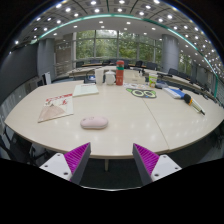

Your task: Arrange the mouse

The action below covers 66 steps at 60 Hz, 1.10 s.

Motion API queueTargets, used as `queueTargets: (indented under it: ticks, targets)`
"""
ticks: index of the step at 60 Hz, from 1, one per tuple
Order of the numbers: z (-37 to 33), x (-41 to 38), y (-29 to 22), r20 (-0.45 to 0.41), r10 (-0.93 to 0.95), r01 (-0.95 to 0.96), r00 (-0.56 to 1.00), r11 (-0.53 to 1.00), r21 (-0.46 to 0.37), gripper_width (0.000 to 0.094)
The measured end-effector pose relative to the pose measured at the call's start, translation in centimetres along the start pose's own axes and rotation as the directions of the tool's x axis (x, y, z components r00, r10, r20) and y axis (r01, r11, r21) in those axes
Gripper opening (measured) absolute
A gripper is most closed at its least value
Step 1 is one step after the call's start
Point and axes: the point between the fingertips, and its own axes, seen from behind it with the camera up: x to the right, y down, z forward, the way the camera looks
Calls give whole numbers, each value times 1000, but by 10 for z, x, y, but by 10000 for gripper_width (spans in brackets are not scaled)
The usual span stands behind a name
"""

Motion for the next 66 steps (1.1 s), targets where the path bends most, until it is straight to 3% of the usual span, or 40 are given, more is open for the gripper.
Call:
queueTargets:
  ticks: [16,44,49,59,66]
  targets:
    - [96,-38,-19,10,-32,32,999,999,-17,855]
    - [190,-35,-77,-8,-54,54,998,999,-2,848]
    - [204,-35,-85,9,-59,59,998,998,-4,783]
    - [224,-41,-95,62,-40,41,997,999,-16,490]
    - [230,-43,-97,72,-61,63,996,997,-35,431]
